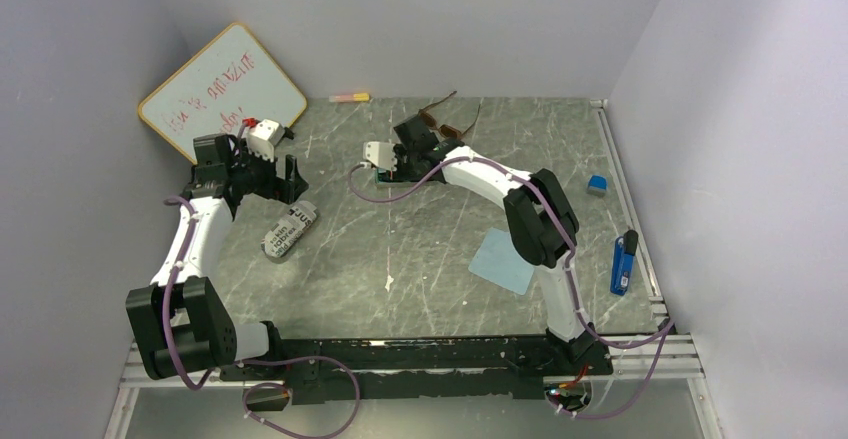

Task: Organize the sunglasses
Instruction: Place the sunglasses in the sunglasses case.

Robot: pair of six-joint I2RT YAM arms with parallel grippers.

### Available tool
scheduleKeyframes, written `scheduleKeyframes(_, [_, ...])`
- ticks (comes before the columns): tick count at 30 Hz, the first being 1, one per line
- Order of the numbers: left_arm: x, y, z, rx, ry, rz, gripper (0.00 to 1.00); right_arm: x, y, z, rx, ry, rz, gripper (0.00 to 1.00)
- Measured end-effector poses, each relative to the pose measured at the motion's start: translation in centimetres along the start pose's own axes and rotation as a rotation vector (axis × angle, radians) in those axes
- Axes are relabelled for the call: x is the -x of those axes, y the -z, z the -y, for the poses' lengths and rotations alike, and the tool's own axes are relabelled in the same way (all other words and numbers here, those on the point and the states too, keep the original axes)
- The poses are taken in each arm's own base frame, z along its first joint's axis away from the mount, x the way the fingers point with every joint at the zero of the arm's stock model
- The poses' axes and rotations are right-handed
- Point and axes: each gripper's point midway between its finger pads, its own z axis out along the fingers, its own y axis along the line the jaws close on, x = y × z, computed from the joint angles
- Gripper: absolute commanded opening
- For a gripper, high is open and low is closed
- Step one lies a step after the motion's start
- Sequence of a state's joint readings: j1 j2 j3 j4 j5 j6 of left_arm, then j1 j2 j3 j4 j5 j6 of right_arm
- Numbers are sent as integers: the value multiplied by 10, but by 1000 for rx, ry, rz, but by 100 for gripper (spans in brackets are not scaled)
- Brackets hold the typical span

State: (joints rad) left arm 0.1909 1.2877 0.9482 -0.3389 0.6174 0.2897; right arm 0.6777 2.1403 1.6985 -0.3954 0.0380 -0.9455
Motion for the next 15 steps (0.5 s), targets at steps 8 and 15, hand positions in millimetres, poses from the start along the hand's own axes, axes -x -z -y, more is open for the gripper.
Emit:
scheduleKeyframes(8, [0,1,1,-10,4,4,96,3,7,-16,103,3,11,37])
scheduleKeyframes(15, [0,1,0,-8,6,5,96,3,11,-26,141,14,3,40])
